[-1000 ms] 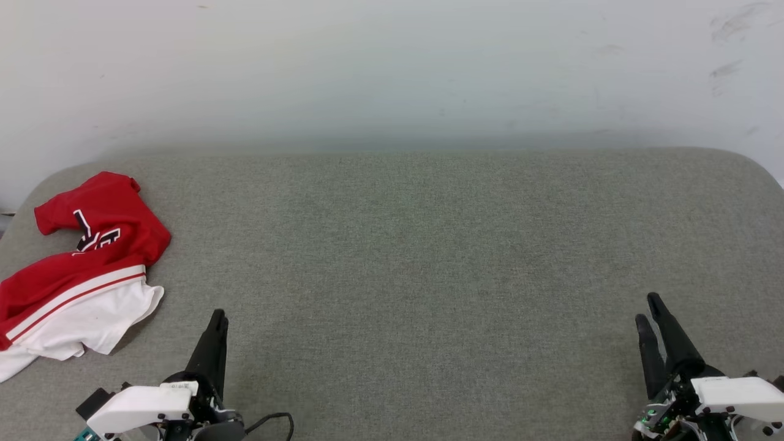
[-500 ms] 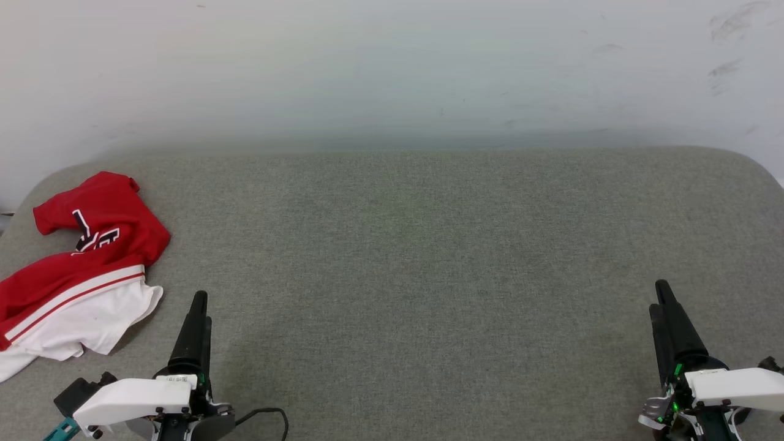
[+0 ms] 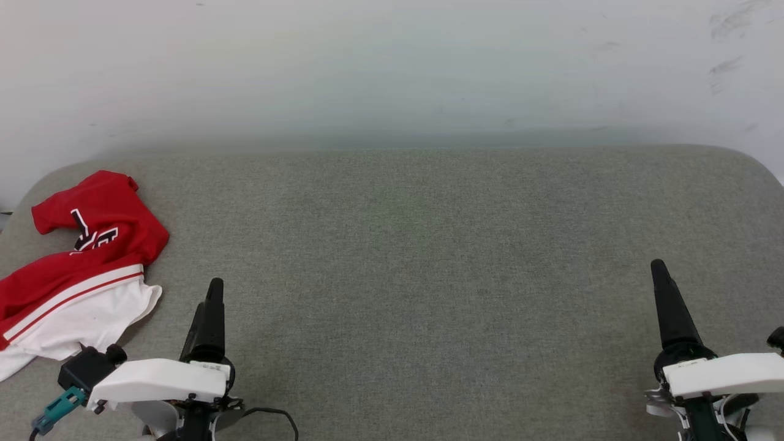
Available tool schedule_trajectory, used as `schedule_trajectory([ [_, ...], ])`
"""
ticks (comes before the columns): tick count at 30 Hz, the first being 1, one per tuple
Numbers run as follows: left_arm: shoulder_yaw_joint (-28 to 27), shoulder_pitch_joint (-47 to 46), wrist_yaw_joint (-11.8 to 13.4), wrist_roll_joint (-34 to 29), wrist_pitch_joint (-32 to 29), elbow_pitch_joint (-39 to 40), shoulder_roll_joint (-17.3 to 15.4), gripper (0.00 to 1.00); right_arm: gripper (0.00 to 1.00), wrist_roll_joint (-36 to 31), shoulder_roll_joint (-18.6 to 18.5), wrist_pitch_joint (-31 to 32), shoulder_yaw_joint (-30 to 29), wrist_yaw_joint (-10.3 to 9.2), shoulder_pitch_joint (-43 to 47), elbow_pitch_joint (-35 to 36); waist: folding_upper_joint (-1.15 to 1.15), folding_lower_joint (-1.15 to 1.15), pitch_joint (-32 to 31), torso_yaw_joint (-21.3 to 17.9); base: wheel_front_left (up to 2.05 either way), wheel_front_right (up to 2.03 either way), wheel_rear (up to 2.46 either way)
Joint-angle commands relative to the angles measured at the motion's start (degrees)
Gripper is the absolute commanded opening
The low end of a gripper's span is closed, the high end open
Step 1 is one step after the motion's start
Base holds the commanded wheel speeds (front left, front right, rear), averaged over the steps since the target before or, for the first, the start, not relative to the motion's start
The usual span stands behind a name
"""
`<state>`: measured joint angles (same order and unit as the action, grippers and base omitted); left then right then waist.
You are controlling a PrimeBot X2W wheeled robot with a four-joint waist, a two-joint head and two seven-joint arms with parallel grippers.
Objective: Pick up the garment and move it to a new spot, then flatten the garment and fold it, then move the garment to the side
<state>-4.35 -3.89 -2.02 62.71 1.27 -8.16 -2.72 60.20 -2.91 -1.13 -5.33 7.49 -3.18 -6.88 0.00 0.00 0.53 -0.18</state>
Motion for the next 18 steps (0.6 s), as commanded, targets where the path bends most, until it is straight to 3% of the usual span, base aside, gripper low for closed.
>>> schedule_trajectory([
  [1,0.18,-0.65,0.33,-2.02,0.46,1.24,-0.13,1.0,1.0,-2.22,-0.03,-0.56,0.25,0.01,-0.26,1.49,0.0,0.0,0.01,-0.01,0.0,0.0,0.0],
  [18,3.25,0.51,4.48,-20.46,3.84,1.73,-0.67,1.0,1.0,-21.88,-0.02,-3.98,1.8,0.01,1.25,1.97,0.0,0.0,-0.05,-0.05,0.0,0.0,0.0],
])
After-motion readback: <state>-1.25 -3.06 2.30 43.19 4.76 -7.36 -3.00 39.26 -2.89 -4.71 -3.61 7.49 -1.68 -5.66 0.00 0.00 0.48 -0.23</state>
